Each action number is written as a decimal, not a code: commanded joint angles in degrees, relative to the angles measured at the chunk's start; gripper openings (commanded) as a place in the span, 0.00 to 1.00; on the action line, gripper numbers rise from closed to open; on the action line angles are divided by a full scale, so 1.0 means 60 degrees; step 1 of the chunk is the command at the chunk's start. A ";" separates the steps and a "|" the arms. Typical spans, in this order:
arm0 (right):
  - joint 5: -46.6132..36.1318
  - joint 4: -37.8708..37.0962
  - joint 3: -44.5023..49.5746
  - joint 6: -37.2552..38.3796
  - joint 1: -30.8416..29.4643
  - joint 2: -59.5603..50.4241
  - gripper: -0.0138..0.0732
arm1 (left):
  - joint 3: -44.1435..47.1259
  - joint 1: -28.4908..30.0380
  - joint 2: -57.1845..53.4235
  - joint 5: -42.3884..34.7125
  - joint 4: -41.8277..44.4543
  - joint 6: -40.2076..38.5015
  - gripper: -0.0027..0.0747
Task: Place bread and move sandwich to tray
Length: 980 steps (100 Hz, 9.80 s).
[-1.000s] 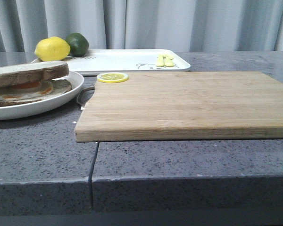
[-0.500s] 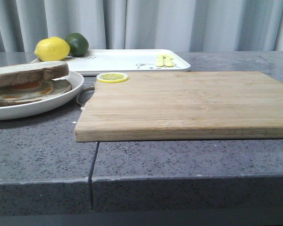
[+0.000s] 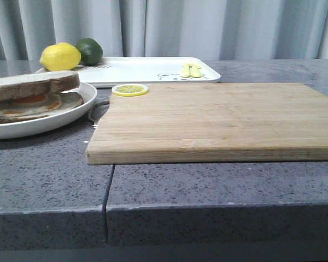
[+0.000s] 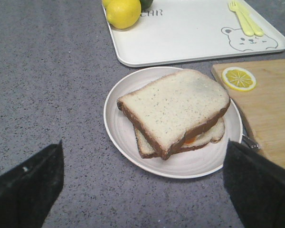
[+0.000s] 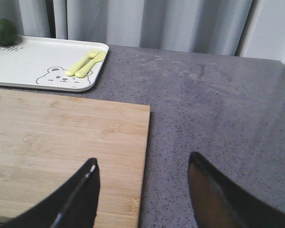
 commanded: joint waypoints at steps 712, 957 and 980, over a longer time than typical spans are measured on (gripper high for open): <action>-0.0763 -0.0112 -0.0238 0.0000 -0.0036 0.0064 0.65 | -1.3211 -0.0633 1.6204 0.0400 -0.4923 -0.0771 0.01; -0.0734 -0.0112 -0.0238 0.0000 -0.0036 0.0064 0.65 | -1.1762 0.0576 0.9577 0.1517 -0.3464 0.1001 0.35; -0.0763 -0.0112 -0.0238 0.0000 -0.0036 0.0064 0.65 | -0.7660 0.0576 0.6741 -0.0658 -0.3586 0.1769 0.35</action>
